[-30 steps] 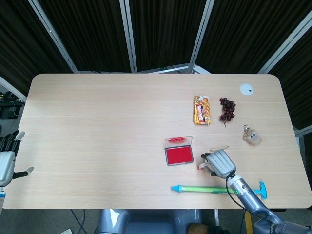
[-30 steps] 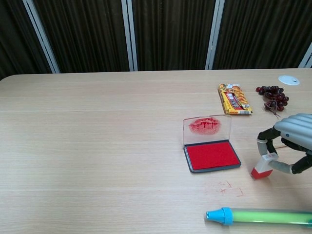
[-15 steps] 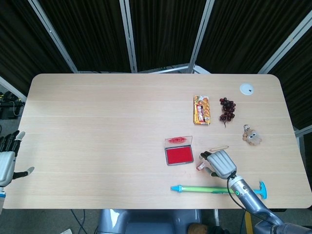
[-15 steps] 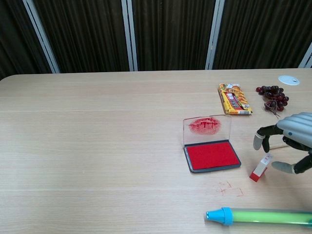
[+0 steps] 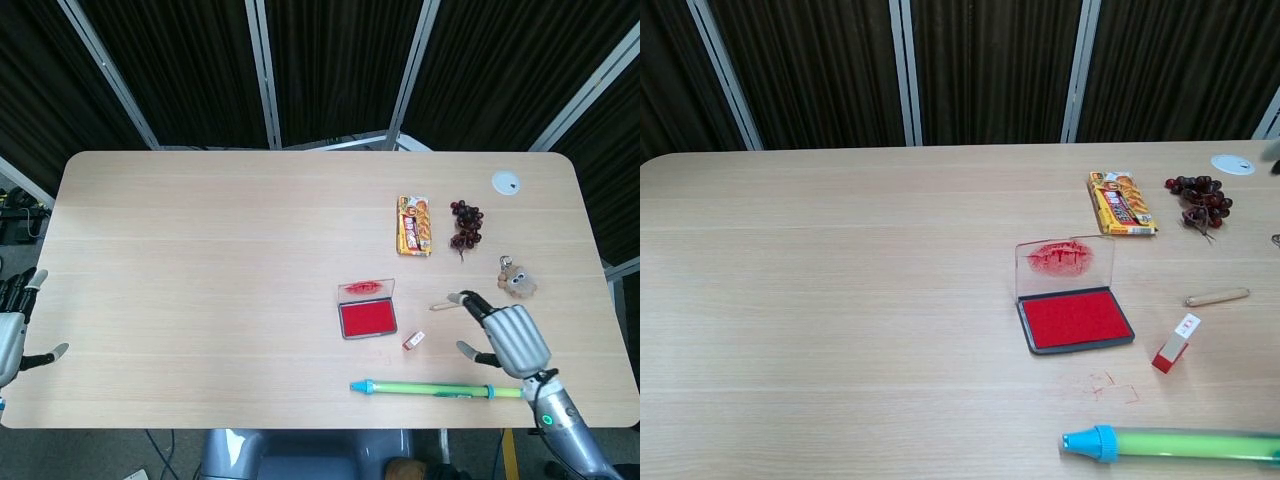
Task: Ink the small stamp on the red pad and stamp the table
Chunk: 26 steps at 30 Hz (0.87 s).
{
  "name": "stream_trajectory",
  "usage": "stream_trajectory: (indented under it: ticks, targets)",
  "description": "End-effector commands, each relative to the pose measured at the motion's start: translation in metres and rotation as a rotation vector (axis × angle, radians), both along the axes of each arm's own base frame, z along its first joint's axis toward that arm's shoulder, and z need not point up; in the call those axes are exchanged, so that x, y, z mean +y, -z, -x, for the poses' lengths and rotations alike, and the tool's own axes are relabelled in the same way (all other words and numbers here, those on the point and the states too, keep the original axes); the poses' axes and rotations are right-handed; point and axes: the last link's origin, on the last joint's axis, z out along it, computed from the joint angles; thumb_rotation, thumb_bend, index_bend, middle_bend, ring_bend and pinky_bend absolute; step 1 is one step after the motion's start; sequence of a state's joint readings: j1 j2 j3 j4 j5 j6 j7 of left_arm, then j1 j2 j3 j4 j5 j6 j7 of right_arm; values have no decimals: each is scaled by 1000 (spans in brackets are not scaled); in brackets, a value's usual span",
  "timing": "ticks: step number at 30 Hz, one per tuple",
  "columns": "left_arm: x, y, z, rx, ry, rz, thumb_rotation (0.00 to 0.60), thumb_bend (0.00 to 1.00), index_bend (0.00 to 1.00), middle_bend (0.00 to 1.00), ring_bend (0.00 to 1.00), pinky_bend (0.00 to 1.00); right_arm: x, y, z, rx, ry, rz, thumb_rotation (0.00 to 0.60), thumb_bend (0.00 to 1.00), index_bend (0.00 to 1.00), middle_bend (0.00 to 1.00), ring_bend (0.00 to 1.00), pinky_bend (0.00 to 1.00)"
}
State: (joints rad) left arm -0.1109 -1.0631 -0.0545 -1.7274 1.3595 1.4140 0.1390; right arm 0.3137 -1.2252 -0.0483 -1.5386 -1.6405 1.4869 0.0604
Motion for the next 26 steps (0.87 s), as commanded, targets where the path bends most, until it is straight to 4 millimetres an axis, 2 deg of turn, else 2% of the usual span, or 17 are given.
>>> stream_trajectory:
  ticks: [1, 3, 4, 5, 15, 26]
  targets:
    - [-2, -2, -1, -5, 9, -2, 600, 0, 0, 0, 0, 0, 26, -36, 10, -66, 73, 48, 600, 0, 39, 56, 158, 268]
    - [-4, -4, -1, -8, 16, -5, 600, 0, 0, 0, 0, 0, 32, -46, 19, -34, 103, 88, 600, 0, 2, 2, 14, 87]
    - [-4, -5, -1, -9, 19, -6, 600, 0, 0, 0, 0, 0, 35, -48, 22, -26, 118, 107, 600, 0, 0, 0, 0, 26]
    - [-5, -6, -2, -12, 23, -7, 600, 0, 0, 0, 0, 0, 38, -47, 24, -33, 132, 117, 600, 0, 0, 0, 0, 7]
    - [-9, -12, -5, -36, 100, -33, 600, 0, 0, 0, 0, 0, 45, -45, 39, 99, 223, 176, 600, 0, 0, 0, 0, 0]
    - [-10, -13, -4, -45, 106, -38, 600, 0, 0, 0, 0, 0, 46, -46, 42, 98, 231, 215, 600, 0, 0, 0, 0, 0]
